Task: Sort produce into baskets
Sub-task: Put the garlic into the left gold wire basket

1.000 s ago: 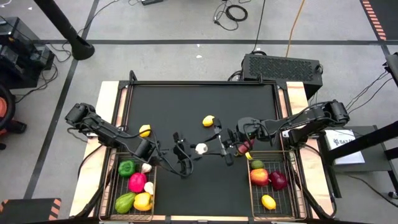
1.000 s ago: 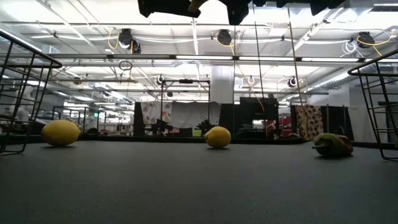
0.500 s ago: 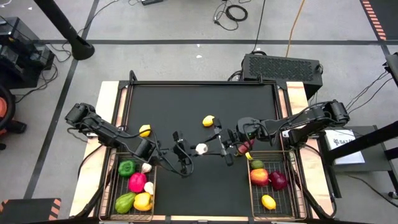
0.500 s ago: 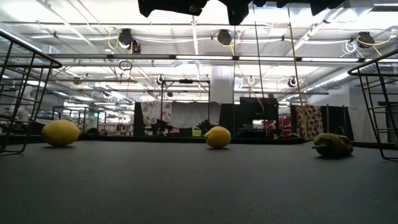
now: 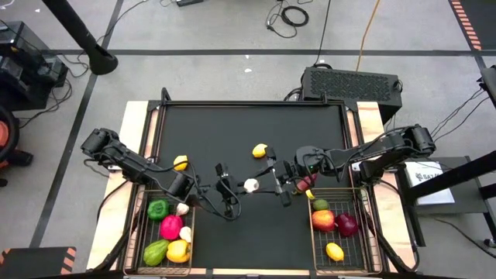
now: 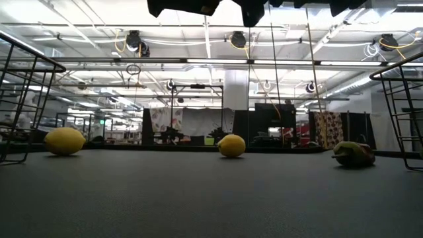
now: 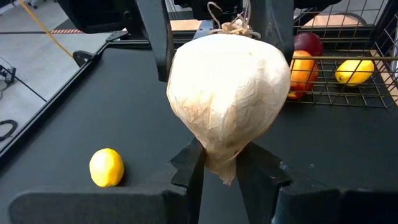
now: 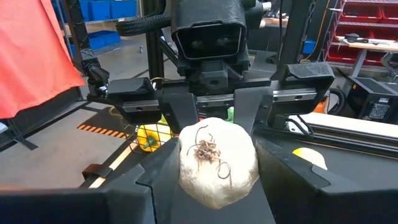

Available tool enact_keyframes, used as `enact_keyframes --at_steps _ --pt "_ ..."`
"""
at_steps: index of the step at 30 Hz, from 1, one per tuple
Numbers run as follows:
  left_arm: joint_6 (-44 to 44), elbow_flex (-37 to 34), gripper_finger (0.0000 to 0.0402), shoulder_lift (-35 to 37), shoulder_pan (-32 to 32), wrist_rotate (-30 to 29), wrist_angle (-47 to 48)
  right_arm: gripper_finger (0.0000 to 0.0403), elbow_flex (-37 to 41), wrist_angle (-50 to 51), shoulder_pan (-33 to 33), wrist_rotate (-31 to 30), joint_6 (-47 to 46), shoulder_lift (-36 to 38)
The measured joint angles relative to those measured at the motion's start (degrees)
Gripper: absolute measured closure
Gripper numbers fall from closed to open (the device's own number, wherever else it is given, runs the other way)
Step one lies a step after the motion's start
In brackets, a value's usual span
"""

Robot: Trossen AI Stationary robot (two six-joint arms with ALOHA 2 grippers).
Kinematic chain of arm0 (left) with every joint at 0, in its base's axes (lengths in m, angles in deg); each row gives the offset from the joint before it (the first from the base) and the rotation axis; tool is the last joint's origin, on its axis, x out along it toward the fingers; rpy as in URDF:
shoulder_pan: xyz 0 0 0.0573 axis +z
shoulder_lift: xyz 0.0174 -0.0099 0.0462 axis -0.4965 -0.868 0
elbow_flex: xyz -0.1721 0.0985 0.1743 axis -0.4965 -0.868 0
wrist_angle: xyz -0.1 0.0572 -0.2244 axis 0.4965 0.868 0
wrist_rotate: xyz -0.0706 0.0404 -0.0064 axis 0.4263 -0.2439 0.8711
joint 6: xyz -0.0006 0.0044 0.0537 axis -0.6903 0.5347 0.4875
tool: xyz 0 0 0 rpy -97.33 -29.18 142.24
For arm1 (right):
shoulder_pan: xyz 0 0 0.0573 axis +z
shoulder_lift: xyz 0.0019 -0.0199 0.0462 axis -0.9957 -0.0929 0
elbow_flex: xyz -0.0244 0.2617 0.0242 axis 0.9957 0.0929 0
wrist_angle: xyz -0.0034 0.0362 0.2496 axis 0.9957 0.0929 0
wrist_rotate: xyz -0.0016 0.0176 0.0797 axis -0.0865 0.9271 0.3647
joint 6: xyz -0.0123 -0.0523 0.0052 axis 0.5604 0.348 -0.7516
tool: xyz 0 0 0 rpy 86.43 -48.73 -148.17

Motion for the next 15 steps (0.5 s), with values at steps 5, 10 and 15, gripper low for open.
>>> enact_keyframes --at_steps 5,10,15 --pt "0.00 0.00 0.0311 0.00 -0.02 0.02 0.00 0.0187 0.00 0.08 0.00 0.04 -1.29 0.00" --pt "-0.04 0.02 0.0311 0.02 -0.03 0.02 1.28 0.0103 0.00 0.20 0.02 0.11 -2.69 0.00" --pt "-0.04 0.04 0.0311 0.20 -0.20 0.08 1.96 0.0037 0.00 0.10 0.02 0.15 -2.87 0.13"
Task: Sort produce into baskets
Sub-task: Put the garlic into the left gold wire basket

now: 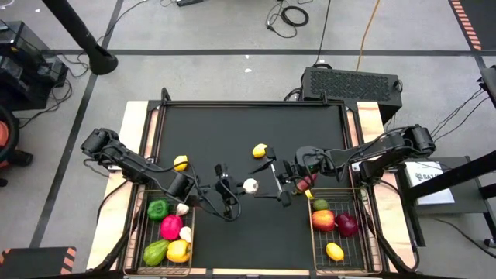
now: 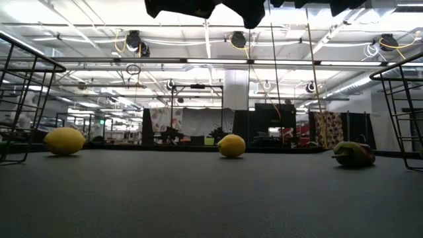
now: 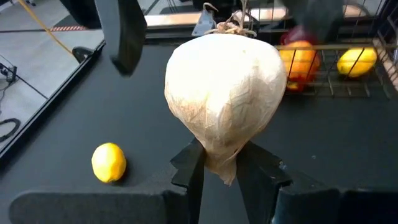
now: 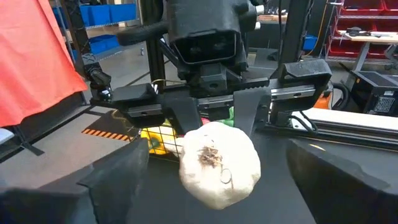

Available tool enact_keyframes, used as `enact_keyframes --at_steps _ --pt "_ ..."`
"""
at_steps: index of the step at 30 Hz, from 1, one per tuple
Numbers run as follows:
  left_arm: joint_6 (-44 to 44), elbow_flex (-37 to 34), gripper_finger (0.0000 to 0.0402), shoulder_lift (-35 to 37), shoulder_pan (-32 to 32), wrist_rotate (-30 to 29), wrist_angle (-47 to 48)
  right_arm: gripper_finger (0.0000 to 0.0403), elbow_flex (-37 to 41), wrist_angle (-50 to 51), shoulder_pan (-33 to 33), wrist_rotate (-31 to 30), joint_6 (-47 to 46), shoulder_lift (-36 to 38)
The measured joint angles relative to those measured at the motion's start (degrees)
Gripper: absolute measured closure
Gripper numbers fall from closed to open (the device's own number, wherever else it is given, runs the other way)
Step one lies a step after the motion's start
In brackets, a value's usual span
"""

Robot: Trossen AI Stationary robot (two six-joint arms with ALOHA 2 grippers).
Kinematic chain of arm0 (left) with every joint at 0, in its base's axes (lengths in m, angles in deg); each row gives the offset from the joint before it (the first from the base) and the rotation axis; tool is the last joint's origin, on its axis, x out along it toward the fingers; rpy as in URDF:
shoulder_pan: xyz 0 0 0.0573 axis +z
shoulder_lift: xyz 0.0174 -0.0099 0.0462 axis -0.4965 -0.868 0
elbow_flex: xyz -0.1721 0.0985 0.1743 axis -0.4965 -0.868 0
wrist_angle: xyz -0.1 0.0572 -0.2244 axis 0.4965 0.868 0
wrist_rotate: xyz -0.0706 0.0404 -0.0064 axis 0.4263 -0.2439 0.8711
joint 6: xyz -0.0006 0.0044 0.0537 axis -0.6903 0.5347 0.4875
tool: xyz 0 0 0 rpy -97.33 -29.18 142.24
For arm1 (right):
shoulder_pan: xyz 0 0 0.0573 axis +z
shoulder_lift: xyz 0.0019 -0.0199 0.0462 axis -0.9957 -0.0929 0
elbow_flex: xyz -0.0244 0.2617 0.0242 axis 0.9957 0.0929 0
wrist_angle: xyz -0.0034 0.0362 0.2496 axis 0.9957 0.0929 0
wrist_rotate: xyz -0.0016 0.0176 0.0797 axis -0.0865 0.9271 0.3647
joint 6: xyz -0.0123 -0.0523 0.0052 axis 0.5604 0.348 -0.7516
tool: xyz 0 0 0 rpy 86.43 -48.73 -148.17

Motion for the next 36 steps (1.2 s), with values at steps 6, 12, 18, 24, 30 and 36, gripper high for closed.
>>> enact_keyframes --at_steps 6,12,18,24,30,36 --pt "-2.13 0.04 0.0311 2.59 -0.57 0.50 6.64 0.0022 0.00 0.54 0.00 0.09 0.15 1.39" --pt "-8.98 0.07 0.0311 6.40 -2.39 6.26 16.05 0.0023 0.02 1.42 0.00 -0.11 1.23 4.13" --pt "-24.55 0.07 0.0311 9.71 -5.87 24.30 31.95 0.0023 0.00 6.82 0.00 -0.13 1.61 7.27" --pt "-44.16 0.07 0.0311 11.44 -11.61 41.28 43.68 0.0023 0.02 11.00 0.00 -0.15 1.88 7.95" --pt "-61.22 0.07 0.0311 12.77 -18.57 52.10 44.36 0.0023 0.02 12.01 0.00 -0.15 2.08 7.95" --pt "-66.69 0.07 0.0311 12.35 -24.76 52.23 49.88 0.0023 0.02 12.20 -0.02 -0.15 2.47 7.95"
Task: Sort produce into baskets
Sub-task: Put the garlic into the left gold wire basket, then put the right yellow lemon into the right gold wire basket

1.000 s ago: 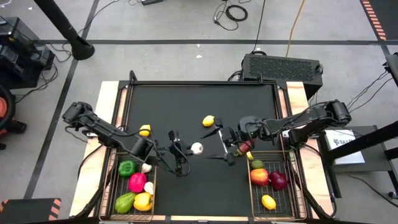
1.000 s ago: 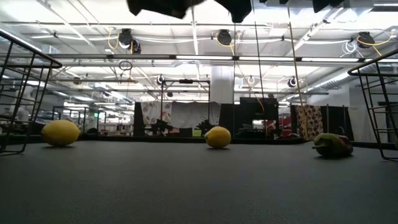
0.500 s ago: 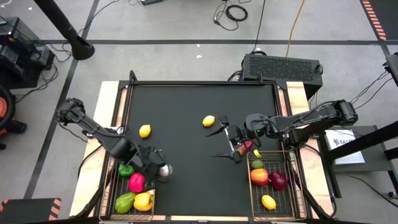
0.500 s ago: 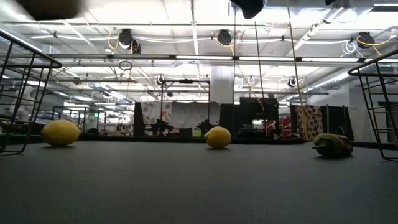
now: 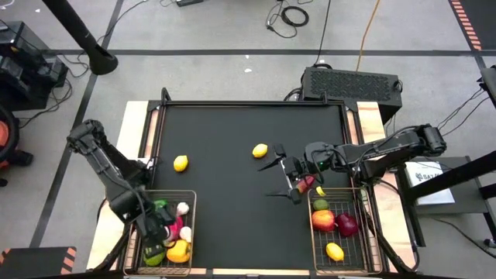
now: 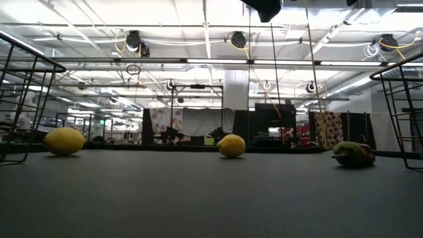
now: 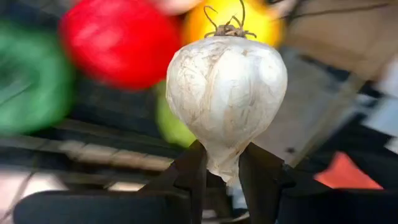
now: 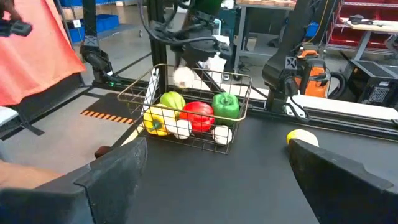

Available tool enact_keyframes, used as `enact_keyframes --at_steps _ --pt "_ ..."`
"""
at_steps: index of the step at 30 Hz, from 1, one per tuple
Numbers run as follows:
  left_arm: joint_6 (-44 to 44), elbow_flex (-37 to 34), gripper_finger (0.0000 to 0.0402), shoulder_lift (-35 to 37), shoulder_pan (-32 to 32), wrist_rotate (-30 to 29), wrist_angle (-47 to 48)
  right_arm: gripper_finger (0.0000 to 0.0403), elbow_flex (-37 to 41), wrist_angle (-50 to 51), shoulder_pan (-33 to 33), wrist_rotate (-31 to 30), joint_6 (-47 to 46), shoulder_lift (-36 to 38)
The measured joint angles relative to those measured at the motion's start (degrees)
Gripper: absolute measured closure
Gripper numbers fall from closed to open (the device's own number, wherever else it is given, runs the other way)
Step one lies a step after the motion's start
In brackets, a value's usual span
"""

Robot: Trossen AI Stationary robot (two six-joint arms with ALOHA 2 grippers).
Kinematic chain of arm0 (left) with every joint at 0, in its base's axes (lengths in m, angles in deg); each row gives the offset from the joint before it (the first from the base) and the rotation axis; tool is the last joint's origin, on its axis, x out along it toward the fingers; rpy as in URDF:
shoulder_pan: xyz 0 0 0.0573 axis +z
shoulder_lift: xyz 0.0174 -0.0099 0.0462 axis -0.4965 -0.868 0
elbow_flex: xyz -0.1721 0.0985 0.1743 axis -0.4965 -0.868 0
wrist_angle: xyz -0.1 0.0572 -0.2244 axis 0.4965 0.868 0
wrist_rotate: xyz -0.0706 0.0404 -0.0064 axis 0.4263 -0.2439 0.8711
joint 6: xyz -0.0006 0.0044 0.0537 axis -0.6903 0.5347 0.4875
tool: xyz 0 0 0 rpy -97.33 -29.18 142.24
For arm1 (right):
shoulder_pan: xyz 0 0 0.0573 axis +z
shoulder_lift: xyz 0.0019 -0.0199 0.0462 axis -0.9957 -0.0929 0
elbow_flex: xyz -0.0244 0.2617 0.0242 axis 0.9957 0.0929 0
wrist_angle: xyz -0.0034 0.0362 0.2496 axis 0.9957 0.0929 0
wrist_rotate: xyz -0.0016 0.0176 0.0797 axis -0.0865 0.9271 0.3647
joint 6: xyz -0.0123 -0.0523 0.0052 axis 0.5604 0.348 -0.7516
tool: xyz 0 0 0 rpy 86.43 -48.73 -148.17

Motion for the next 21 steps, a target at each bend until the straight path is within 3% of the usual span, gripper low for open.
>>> enact_keyframes --at_steps 8,21 --pt "-5.93 -0.11 0.0305 -2.22 -2.10 6.92 11.05 0.0023 0.00 0.87 0.02 -0.02 -0.01 -0.02" --pt "-5.46 -0.08 0.0212 -4.32 0.71 12.86 12.05 0.0023 0.00 1.30 0.02 -0.07 -0.02 -0.07"
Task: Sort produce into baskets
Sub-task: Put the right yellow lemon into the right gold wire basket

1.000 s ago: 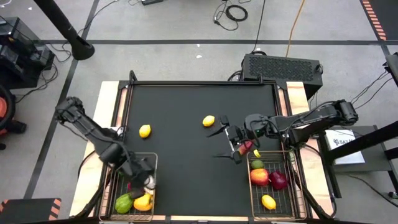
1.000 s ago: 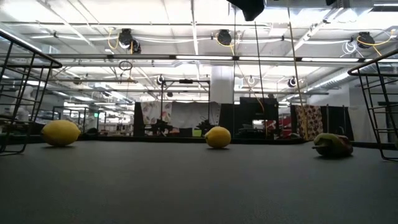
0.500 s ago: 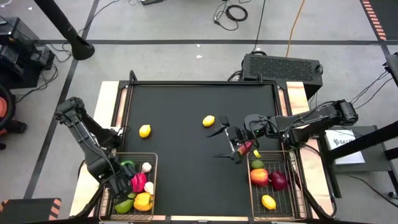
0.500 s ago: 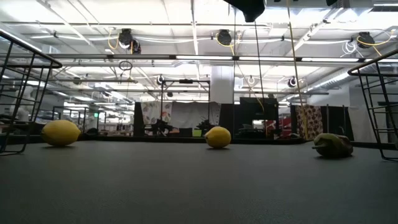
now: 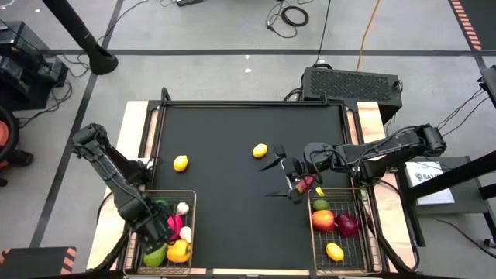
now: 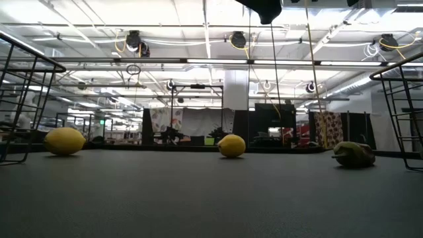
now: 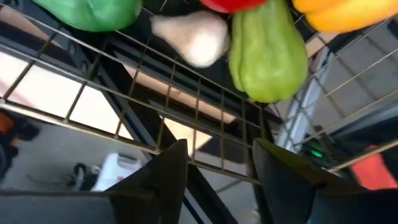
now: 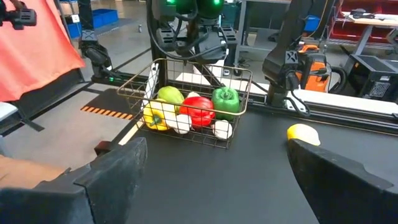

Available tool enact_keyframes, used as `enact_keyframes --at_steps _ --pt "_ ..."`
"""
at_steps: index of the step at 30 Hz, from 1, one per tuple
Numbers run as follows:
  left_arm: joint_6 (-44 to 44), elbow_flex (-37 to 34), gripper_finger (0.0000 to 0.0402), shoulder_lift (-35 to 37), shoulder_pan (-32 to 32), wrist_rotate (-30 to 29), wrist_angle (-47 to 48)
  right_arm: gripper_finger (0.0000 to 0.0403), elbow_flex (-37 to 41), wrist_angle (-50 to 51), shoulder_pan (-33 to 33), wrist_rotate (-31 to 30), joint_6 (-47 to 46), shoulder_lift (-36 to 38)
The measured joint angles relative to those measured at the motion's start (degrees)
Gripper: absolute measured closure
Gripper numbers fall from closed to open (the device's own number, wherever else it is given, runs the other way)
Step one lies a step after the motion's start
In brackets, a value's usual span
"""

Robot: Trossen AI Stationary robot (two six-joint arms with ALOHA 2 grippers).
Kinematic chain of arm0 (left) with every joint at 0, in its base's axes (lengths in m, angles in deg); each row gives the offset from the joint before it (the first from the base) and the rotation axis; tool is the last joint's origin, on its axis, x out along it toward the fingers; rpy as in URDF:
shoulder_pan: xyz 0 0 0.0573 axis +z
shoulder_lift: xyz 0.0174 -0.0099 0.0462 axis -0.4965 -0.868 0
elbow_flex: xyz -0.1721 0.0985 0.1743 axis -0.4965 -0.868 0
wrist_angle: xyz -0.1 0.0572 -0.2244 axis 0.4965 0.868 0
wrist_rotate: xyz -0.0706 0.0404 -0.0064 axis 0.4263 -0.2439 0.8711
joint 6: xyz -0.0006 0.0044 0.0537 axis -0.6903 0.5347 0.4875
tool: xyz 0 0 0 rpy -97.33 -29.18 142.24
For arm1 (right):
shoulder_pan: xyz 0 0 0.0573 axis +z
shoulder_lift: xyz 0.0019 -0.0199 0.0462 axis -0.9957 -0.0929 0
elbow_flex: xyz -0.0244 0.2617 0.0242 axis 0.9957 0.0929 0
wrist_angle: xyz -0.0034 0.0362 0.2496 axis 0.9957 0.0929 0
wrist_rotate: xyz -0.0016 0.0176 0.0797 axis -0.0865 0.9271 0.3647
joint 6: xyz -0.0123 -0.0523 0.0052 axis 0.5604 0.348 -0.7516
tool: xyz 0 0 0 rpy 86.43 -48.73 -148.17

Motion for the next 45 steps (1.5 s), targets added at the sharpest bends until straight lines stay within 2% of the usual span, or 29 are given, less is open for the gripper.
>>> enact_keyframes --at_steps 2,4,5,8,11,13,17,22,27,34,37,40,45 --pt "-0.87 0.78 0.0211 0.04 0.71 0.38 0.17 0.0023 0.00 -0.04 0.00 -0.44 0.00 0.00" --pt "-2.00 2.11 0.0214 0.14 1.02 -2.84 0.23 0.0023 0.00 0.18 0.00 -4.13 -0.08 0.00" --pt "-2.35 2.77 0.0216 0.14 1.08 -6.88 0.37 0.0023 -0.01 0.90 0.00 -6.99 -0.23 0.00" --pt "-0.73 3.88 0.0226 0.14 1.32 -24.77 0.34 0.0023 -0.02 5.93 -0.34 -14.30 0.19 -0.04" --pt "3.77 3.99 0.0234 0.14 1.47 -42.11 0.60 0.0023 -0.04 10.77 -3.03 -17.43 1.44 -1.76" --pt "8.02 3.99 0.0237 0.15 2.55 -52.13 0.61 0.0023 -0.02 12.05 -6.09 -17.17 2.70 -3.82" --pt "18.85 3.99 0.0238 0.14 6.08 -69.14 0.38 0.0023 -0.02 12.53 -13.19 -10.57 7.73 -8.14" --pt "28.86 3.99 0.0238 0.14 10.46 -84.98 -0.31 0.0023 -1.90 13.62 -19.76 -5.16 14.14 -15.32" --pt "32.67 3.99 0.0238 0.14 14.29 -90.12 -0.19 0.0023 -12.56 19.92 -23.63 1.16 18.57 -25.54" --pt "32.62 3.99 0.0238 0.14 16.31 -88.88 -0.10 0.0023 -28.58 41.49 -25.63 2.12 25.61 -36.97" --pt "32.63 3.99 0.0238 0.14 16.34 -88.83 -0.12 0.0023 -31.33 45.29 -26.41 1.89 26.87 -39.39" --pt "32.59 3.99 0.0238 0.14 16.29 -88.75 -0.14 0.0023 -31.42 46.18 -27.15 -0.06 29.06 -41.13" --pt "32.59 3.99 0.0238 0.14 16.29 -88.01 -0.25 0.0028 -31.41 47.64 -27.43 0.14 30.05 -43.35"
